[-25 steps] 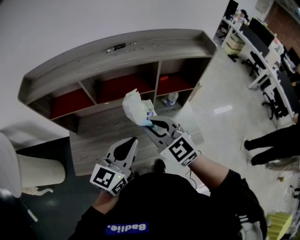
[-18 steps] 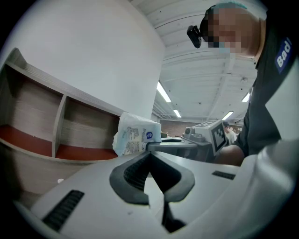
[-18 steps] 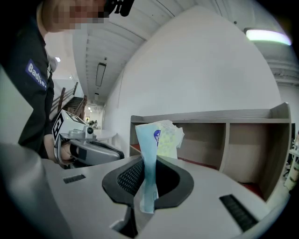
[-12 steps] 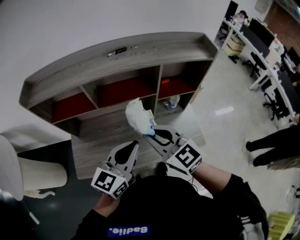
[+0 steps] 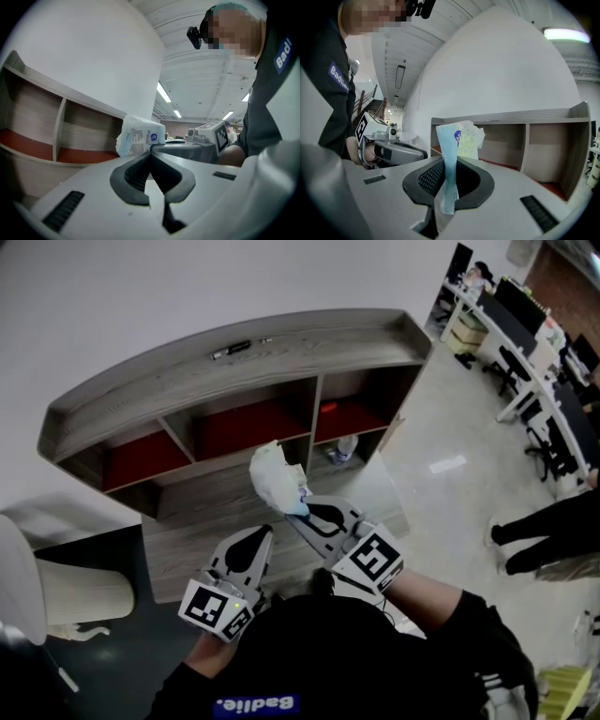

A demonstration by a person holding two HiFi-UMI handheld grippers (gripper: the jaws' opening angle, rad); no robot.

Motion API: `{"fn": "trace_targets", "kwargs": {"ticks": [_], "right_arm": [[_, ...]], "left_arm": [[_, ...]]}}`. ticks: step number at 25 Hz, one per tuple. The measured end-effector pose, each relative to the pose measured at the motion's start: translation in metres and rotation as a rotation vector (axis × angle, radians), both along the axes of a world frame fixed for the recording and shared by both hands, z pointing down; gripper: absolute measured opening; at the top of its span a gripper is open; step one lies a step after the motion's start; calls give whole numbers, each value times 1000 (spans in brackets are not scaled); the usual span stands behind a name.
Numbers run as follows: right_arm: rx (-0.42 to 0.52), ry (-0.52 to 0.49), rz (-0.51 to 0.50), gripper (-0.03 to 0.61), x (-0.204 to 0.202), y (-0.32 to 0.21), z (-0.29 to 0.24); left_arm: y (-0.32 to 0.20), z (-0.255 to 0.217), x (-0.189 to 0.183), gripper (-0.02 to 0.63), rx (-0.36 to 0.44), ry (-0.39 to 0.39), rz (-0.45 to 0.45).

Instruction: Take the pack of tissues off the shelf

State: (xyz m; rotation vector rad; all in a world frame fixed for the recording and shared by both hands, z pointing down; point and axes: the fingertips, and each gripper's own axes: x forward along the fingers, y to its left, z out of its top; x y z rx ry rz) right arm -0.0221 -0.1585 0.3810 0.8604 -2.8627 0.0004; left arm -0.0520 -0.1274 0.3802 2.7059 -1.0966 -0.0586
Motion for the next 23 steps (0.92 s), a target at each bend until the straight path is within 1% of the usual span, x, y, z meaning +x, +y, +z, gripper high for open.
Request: {"fn": "trace_targets", "kwargs": {"ticks": [9,23], "right_arm": [[-11,4,-12,58,-2,1,3],[5,3,-21,58,-5,1,0]], "left_arm": [[-1,-1,0,-2,1,4,-2],[-1,-3,2,-2,3,8,-3]]}}
